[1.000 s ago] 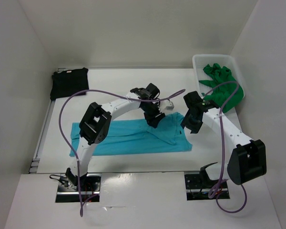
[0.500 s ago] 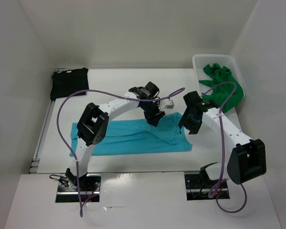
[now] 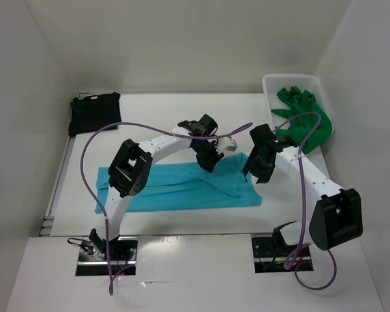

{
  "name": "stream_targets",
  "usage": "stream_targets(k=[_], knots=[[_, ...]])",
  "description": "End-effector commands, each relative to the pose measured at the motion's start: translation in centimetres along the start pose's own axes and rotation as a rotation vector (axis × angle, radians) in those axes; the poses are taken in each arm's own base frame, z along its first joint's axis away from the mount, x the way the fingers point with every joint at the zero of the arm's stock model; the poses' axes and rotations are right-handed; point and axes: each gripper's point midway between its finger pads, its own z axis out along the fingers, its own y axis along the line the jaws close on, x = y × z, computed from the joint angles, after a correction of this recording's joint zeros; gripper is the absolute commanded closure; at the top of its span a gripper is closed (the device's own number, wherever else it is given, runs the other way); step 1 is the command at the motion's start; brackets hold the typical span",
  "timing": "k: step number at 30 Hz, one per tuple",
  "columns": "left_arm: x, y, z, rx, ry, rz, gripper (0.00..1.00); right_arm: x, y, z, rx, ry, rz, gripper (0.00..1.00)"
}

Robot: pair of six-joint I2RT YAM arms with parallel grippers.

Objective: Fold and stack the t-shirts
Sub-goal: Fold the other side of the tshirt into a rectangle

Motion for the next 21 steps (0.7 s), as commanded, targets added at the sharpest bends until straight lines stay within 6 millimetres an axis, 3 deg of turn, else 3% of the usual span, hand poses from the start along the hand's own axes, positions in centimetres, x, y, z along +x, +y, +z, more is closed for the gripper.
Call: stream_targets(k=[1,6,7,8,10,16,21], knots=[[-0.5,-0.5,0.5,0.042,-0.016,0.027,0.74,-0.1,0.4,0.3,-0.028,-0.001,-0.018,0.42],[-0.1,-0.5,1.0,0.050,-0.002,0.009,0.78,0.6,0.7,0.8,-0.037,0.039,-0.029,0.39],[-0.2,-0.6,1.0,0.058,-0.006,0.009,0.82,0.6,1.0,0.8,-0.052,0.042,-0.029,0.39],[-0.6,-0.7,0.6,0.053,-0.015,0.015,0.92,0.9,0.9,1.0,-0.052,0.055,-0.029,0.39],[-1.1,-1.0,0.1,0.057,-0.030,0.010,1.00,1.3,1.3,1.4,-0.079,0.077,-0.042,0.39],[-2.2,-2.2,-1.8,0.075,-0.058,-0.006,1.00,5.1,2.6,3.6,-0.047,0.187,-0.125,0.39],[-1.3,-2.6,-1.6,0.085,-0.039,-0.020,1.00,4.9,3.0,4.1,-0.028,0.148,-0.152,0.39]])
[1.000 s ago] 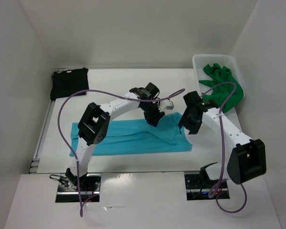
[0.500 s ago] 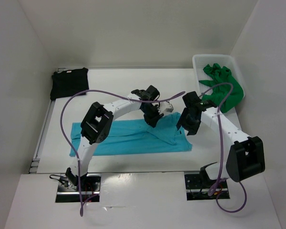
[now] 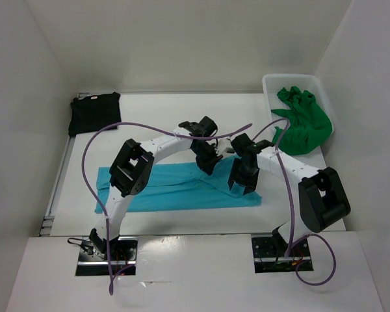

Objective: Fold and stack the t-shirts
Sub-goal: Fold the other side of the tshirt into a rectangle

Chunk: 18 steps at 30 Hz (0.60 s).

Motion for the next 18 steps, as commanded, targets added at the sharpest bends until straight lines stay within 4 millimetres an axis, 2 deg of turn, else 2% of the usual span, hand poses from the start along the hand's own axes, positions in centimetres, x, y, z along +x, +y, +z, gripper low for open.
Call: stream_targets(k=[1,4,10,12,16,18], knots=[[-1.4,-2.0,-2.0,0.035,-0.045,0.007,1.00,-0.9,0.6,0.4,-0.007,-0.040,0.007,0.39],[-1.2,-1.8,-2.1,0.017,-0.036,0.006,1.00,-0.9,1.0,0.8,0.001,-0.041,-0.022,0.35],[-0.9,-1.7,-2.0,0.008,-0.030,-0.004,1.00,-1.3,1.1,1.9,0.016,-0.041,-0.022,0.35],[-0.8,-1.5,-2.0,0.000,-0.026,-0.004,1.00,-1.3,1.2,2.2,0.017,-0.040,-0.022,0.40],[-0.7,-1.4,-2.0,-0.008,-0.021,-0.004,1.00,-1.4,1.2,2.0,0.011,-0.046,-0.022,0.64],[-0.7,-1.4,-2.0,-0.008,-0.021,-0.004,1.00,-1.3,1.4,2.0,0.003,-0.039,-0.022,0.70]])
